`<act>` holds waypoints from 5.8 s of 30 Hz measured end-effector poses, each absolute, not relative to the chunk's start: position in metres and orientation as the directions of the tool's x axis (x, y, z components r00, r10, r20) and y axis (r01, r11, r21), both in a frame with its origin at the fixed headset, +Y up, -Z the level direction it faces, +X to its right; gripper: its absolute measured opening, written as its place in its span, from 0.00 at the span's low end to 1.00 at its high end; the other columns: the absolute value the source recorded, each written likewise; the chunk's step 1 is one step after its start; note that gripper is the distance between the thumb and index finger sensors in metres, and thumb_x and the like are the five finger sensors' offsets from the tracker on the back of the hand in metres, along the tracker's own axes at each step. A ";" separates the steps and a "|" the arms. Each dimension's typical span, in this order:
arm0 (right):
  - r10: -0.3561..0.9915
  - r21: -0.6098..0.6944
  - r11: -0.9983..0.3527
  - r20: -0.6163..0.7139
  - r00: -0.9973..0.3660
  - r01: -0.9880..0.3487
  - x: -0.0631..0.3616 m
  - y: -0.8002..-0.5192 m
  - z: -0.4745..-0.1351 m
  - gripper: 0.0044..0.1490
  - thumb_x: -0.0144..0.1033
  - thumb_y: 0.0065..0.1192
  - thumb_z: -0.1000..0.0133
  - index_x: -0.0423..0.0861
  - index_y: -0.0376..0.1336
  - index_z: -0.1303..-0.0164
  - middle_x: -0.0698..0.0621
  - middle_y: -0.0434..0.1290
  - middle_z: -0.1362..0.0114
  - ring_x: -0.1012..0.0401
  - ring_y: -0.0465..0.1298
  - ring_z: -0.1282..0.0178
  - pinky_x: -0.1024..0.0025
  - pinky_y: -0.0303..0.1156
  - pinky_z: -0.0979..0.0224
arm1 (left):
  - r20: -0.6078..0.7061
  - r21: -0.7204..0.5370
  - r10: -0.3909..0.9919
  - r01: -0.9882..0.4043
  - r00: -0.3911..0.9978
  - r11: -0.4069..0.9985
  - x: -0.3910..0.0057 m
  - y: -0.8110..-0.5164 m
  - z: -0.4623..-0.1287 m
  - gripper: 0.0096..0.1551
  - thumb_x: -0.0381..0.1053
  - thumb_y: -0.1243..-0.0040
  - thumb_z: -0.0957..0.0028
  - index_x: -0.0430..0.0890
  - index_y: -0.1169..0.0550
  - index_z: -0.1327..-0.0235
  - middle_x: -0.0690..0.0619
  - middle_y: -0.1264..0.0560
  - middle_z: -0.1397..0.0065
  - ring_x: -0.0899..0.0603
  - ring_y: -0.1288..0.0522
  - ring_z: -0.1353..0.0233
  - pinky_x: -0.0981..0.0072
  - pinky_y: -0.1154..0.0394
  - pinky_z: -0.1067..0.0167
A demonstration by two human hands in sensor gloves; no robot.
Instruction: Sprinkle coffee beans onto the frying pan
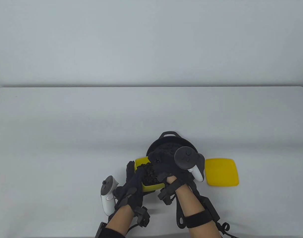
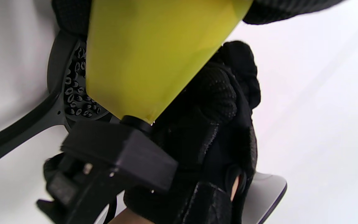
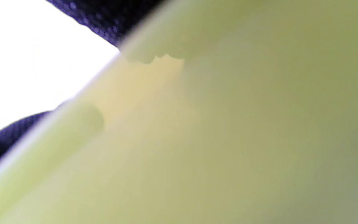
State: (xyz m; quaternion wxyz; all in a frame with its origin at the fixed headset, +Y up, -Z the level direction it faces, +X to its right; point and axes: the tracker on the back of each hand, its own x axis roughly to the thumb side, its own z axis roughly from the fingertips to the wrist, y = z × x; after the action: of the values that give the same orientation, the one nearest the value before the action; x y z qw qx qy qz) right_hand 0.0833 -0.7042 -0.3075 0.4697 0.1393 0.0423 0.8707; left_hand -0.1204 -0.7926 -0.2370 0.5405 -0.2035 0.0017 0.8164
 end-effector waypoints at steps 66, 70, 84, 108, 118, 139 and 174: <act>0.692 -0.048 -0.647 0.380 -0.613 -0.761 0.111 -0.678 -0.302 0.29 0.52 0.55 0.34 0.41 0.68 0.36 0.39 0.72 0.31 0.41 0.80 0.39 0.62 0.82 0.43 | -0.270 -0.144 0.914 -0.926 -0.304 -0.350 -0.137 -0.795 -0.240 0.50 0.70 0.55 0.37 0.59 0.72 0.28 0.34 0.53 0.26 0.28 0.37 0.29 0.47 0.30 0.33; 0.751 0.091 -0.581 0.444 -0.489 -0.809 0.090 -0.670 -0.298 0.25 0.42 0.62 0.38 0.38 0.71 0.41 0.37 0.74 0.33 0.39 0.81 0.41 0.60 0.83 0.45 | -0.272 -0.160 0.914 -0.922 -0.301 -0.352 -0.135 -0.794 -0.240 0.50 0.70 0.55 0.37 0.59 0.71 0.28 0.34 0.53 0.26 0.28 0.36 0.29 0.47 0.29 0.34; 0.687 0.590 -0.682 0.314 -0.655 -0.432 0.063 -0.700 -0.309 0.58 0.54 0.75 0.45 0.34 0.51 0.17 0.26 0.51 0.21 0.33 0.69 0.35 0.65 0.81 0.50 | -0.195 -0.228 0.953 -0.934 -0.233 -0.275 -0.126 -0.786 -0.238 0.49 0.70 0.52 0.36 0.58 0.68 0.25 0.33 0.50 0.27 0.28 0.34 0.32 0.47 0.27 0.37; 0.756 0.490 -0.636 0.242 -0.608 -0.596 0.051 -0.711 -0.305 0.22 0.22 0.64 0.42 0.47 0.66 0.37 0.39 0.66 0.32 0.45 0.80 0.50 0.72 0.86 0.55 | -0.295 -0.241 0.912 -0.902 -0.285 -0.359 -0.119 -0.797 -0.237 0.49 0.71 0.56 0.37 0.58 0.70 0.27 0.33 0.51 0.26 0.28 0.34 0.31 0.48 0.27 0.36; 0.866 0.281 -0.500 0.169 -0.471 -0.819 0.079 -0.706 -0.307 0.22 0.24 0.64 0.41 0.48 0.66 0.37 0.40 0.66 0.32 0.46 0.80 0.50 0.73 0.86 0.54 | -0.318 -0.236 0.898 -0.892 -0.304 -0.385 -0.118 -0.797 -0.237 0.49 0.71 0.56 0.37 0.57 0.70 0.27 0.33 0.51 0.26 0.28 0.34 0.31 0.49 0.27 0.36; 0.948 -0.005 -0.290 -0.139 -0.287 -0.957 0.152 -0.749 -0.322 0.22 0.25 0.63 0.41 0.45 0.64 0.36 0.37 0.65 0.33 0.46 0.80 0.51 0.74 0.86 0.55 | -0.304 -0.137 0.889 -0.908 -0.341 -0.396 -0.132 -0.799 -0.240 0.50 0.71 0.57 0.37 0.57 0.72 0.28 0.34 0.53 0.26 0.28 0.35 0.30 0.48 0.28 0.35; 0.786 0.193 -0.598 -0.051 -0.616 -0.778 0.152 -0.724 -0.318 0.58 0.67 0.54 0.35 0.27 0.49 0.19 0.21 0.49 0.23 0.19 0.60 0.35 0.44 0.76 0.48 | -0.278 -0.126 0.906 -0.923 -0.319 -0.364 -0.137 -0.797 -0.240 0.50 0.71 0.57 0.37 0.57 0.72 0.28 0.34 0.53 0.25 0.28 0.36 0.30 0.47 0.28 0.34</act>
State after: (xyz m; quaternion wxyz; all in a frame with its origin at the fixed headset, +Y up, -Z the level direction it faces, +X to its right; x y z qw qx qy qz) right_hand 0.1516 -0.7241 -0.3178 0.4377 0.0196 0.0984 0.8935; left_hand -0.1374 -0.7969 -0.2404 0.5634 -0.1520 0.0281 0.8116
